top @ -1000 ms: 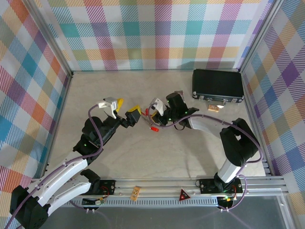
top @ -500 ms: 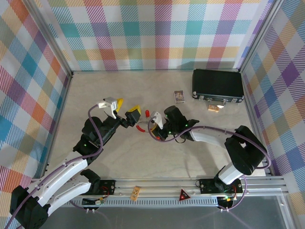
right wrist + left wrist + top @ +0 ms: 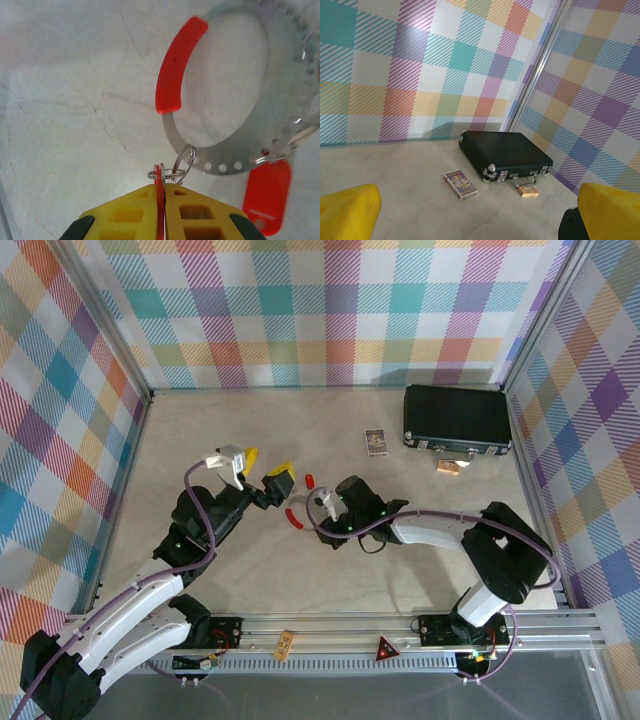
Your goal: Put the keys on the keyring
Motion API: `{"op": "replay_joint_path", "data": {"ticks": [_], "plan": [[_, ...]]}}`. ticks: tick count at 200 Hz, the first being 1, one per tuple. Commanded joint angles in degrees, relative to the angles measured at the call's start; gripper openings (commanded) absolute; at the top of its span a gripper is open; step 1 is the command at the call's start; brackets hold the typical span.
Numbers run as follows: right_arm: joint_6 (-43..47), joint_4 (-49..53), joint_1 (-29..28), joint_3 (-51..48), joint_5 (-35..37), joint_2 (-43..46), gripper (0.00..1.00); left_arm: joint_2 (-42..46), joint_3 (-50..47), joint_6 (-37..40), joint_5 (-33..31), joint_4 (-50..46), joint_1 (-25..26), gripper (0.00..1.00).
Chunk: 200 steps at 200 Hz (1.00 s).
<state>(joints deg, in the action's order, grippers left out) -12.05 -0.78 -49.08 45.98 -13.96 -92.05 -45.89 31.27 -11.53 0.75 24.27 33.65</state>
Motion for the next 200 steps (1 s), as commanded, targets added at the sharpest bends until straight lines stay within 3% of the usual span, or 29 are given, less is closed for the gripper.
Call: {"op": "replay_joint_path", "data": {"ticks": [1,48,91,113,126,141,181,200], "plan": [[-6.83,-2.36,-1.24,-2.34,-0.83,-2.58,0.11,0.28,-0.77,-0.88,-0.25,2.81,-0.52,1.0],[-9.26,-4.29,-3.81,-2.89,0.21,-5.42,0.13,0.57,-0.94,-0.86,-0.4,2.31,-0.5,1.0],[-8.82,-1.28,-4.01,-4.86,4.29,-0.2,0.52,0.63,-1.13,-0.82,-1.23,1.45,-0.51,1.0],[-7.24,1.88,-4.04,-5.7,7.85,5.31,0.58,0.3,-0.94,-0.89,-2.36,0.52,-0.51,1.0],[-6.25,4.05,-3.93,-6.06,10.25,8.71,0.66,0.08,-0.86,-1.06,-3.69,-0.45,-0.51,1.0],[-5.01,6.63,-3.93,-6.33,13.82,12.56,0.71,-0.32,-0.39,-2.11,-7.69,-3.1,-0.51,1.0],[-2.97,8.59,-3.71,-8.81,28.37,23.37,0.97,-2.81,2.31,-4.41,-20.52,-12.51,-0.51,1.0],[-1.07,9.0,-3.07,-9.39,35.67,27.31,0.99,-4.4,1.95,-3.78,-23.19,-12.73,-0.51,1.0]]}}
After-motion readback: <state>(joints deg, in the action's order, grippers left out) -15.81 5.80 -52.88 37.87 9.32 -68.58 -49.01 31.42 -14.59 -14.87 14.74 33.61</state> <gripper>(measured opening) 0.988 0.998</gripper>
